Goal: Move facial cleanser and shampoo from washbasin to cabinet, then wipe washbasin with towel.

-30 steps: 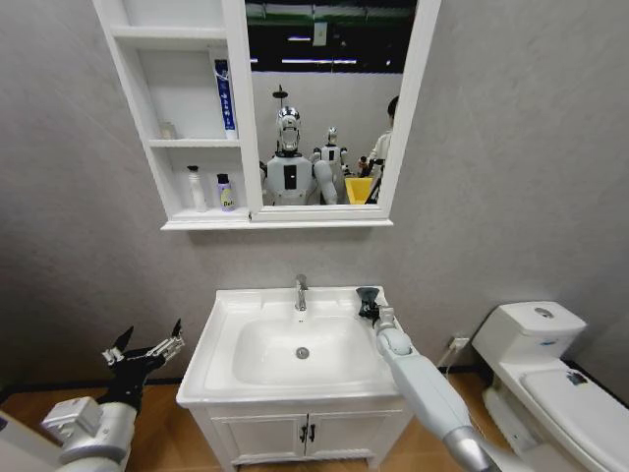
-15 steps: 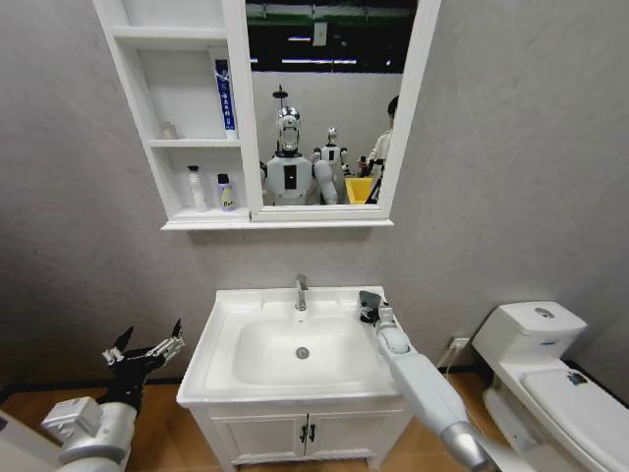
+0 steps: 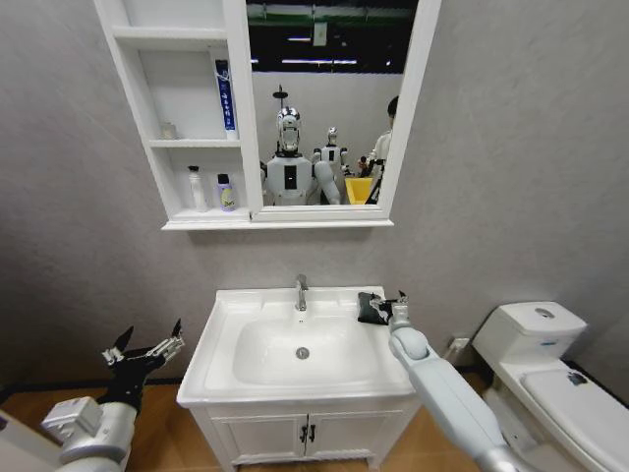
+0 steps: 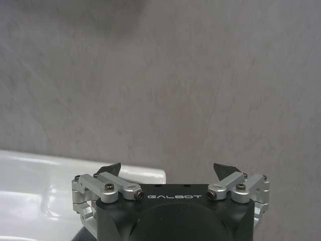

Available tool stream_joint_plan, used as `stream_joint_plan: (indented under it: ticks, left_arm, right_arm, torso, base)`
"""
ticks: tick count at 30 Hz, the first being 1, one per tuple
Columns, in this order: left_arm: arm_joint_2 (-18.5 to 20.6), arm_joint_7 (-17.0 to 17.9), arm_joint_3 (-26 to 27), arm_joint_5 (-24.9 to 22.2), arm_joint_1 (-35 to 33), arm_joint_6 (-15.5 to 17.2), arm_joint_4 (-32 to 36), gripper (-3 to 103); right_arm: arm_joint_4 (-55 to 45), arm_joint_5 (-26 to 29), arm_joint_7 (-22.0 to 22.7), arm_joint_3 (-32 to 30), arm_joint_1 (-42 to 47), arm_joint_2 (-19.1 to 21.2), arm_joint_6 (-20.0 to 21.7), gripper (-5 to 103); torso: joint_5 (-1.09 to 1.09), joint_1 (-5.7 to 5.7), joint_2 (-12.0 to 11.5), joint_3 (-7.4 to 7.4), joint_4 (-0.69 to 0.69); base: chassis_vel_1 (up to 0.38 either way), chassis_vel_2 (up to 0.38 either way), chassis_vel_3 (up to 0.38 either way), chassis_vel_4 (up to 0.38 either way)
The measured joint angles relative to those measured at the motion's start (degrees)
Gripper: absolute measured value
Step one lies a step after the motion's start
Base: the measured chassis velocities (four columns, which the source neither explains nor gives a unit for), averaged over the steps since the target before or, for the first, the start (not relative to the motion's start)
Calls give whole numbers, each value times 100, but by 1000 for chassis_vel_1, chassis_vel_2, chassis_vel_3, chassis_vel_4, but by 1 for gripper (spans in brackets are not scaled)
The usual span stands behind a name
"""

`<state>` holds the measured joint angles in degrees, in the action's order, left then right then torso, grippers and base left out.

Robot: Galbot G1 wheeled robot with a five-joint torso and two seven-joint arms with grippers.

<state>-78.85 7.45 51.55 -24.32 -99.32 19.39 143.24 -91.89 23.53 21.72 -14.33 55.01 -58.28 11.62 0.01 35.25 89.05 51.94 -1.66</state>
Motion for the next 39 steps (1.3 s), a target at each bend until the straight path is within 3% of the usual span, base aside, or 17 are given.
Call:
stream_joint_plan:
  ticks: [4, 6, 8, 9, 12, 17, 29, 39]
  left_arm:
    - [0, 0, 0, 0, 0, 0, 0, 100]
    - [0, 0, -1, 0, 0, 0, 0, 100]
    - [0, -1, 0, 0, 0, 0, 0, 100]
    - [0, -1, 0, 0, 0, 0, 0, 100]
    - [0, 0, 0, 0, 0, 0, 0, 100]
    - [0, 1, -1, 0, 0, 0, 0, 100]
    - [0, 1, 0, 0, 1, 0, 0, 100]
    - [0, 1, 0, -1, 0, 0, 0, 100]
  right_arm:
    - [-1471, 35, 250, -456, 1118, 158, 109, 100]
    - [-1642, 17, 296, -505, 1288, 157, 132, 100]
    - [-2636, -295, 562, -760, 2311, -15, 225, 100]
    - [-2636, -295, 562, -760, 2311, -15, 225, 100]
    - [-3683, -1106, 633, -909, 3488, -556, 273, 100]
    - [-4215, -1713, 640, -840, 4316, -988, 235, 100]
    - [-4337, -1768, 694, -982, 4433, -918, 267, 100]
    - [-4454, -1804, 706, -917, 4617, -955, 279, 100]
  torso:
    - [-2, 0, 1, -1, 2]
    - [-1, -1, 1, -1, 0]
    - [1, 0, 0, 0, 0]
    - [1, 0, 0, 0, 0]
    - [-2, -1, 1, -1, 1]
    - [-2, -1, 2, -1, -1]
    - [-1, 4, -1, 1, 2]
    - [0, 0, -1, 1, 2]
  base:
    - [0, 0, 0, 0]
    - [0, 0, 0, 0]
    - [0, 0, 0, 0]
    - [0, 0, 0, 0]
    - [0, 0, 0, 0]
    - [0, 0, 0, 0]
    - [40, -45, -59, 58]
    - [231, -231, -207, 218]
